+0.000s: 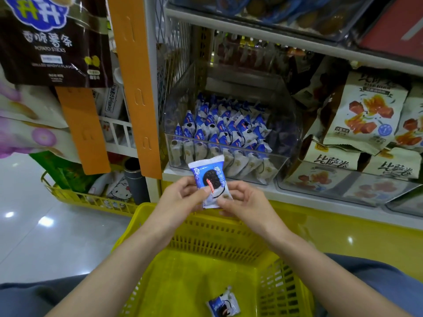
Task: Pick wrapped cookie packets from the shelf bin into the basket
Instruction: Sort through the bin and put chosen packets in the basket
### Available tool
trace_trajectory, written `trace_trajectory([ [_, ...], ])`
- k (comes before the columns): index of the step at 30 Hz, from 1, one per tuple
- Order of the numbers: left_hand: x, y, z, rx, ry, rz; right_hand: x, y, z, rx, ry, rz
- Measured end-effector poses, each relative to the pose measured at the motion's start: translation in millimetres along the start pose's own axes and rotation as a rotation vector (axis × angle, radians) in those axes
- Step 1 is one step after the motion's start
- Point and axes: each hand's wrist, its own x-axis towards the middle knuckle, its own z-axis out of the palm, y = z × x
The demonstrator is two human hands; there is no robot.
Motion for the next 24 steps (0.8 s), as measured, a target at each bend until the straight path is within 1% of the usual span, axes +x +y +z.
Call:
trace_trajectory([
  [2, -1, 2, -1, 0.122, -0.01, 0.084, -1, -1, 1, -0.151, -0.004, -0.059],
  [3, -1, 3, -2, 0.177, -0.032, 0.121, -1, -2, 1, -0.183, 0.012, -0.081],
  [6, -2, 6, -4, 0.304, -0.087, 0.176, -2, -4, -1, -0.164, 0.032, -0.105],
  [9, -1, 6, -3, 0.362, -0.092, 0.206, -2, -6, -2, -0.11, 0.054, -0.11],
  [11, -1, 7, -2, 0.429, -0.055, 0.251, -2, -9, -2, -0.105, 0.103, -0.148],
  [15, 7, 23, -11, 0.821, 0.124, 0.517, 6, -38, -10, -0.14, 0.251, -0.315],
  [18, 25, 44, -22, 0.993, 0.207, 0.657, 28, -69, -19, -0.2, 0.361, -0.387],
  [21, 45, 53, -27, 1.183, 0.168, 0.701, 72, -94, -24, -0.239, 0.447, -0.349],
  [24, 58, 52, -31, 1.315, 0.131, 0.722, 123, -106, -20, -0.224, 0.461, -0.185],
])
